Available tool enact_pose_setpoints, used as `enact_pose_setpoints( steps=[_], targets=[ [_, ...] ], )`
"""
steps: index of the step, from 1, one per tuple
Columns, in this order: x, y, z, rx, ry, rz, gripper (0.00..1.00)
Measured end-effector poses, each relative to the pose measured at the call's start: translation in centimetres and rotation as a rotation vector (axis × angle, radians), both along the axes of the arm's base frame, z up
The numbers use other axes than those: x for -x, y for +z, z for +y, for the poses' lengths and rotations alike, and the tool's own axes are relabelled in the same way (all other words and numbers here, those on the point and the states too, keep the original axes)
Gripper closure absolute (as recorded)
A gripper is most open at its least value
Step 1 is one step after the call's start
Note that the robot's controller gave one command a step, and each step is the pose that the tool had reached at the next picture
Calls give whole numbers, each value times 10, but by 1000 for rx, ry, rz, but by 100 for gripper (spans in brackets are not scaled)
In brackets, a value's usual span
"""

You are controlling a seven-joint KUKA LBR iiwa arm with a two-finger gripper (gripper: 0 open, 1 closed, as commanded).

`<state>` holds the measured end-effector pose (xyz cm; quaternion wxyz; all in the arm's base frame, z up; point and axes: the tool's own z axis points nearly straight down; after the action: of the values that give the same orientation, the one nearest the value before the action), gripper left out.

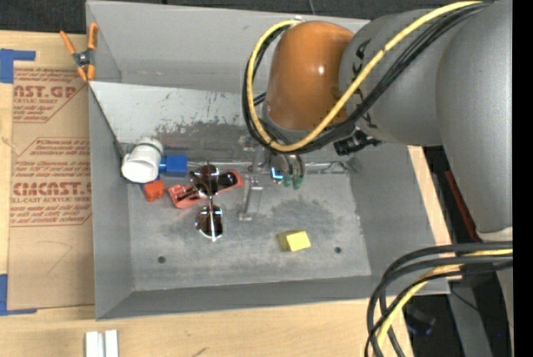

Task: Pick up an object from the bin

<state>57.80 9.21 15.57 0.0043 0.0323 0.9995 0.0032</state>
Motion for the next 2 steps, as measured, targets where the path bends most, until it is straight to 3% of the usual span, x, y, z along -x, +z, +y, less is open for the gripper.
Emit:
enact_pose_setpoints(
  steps=[1,2],
  targets=[
    [-6,-48,26,6,27,5,0],
    [9,-76,7,-2,-248,0,100]
  ],
)
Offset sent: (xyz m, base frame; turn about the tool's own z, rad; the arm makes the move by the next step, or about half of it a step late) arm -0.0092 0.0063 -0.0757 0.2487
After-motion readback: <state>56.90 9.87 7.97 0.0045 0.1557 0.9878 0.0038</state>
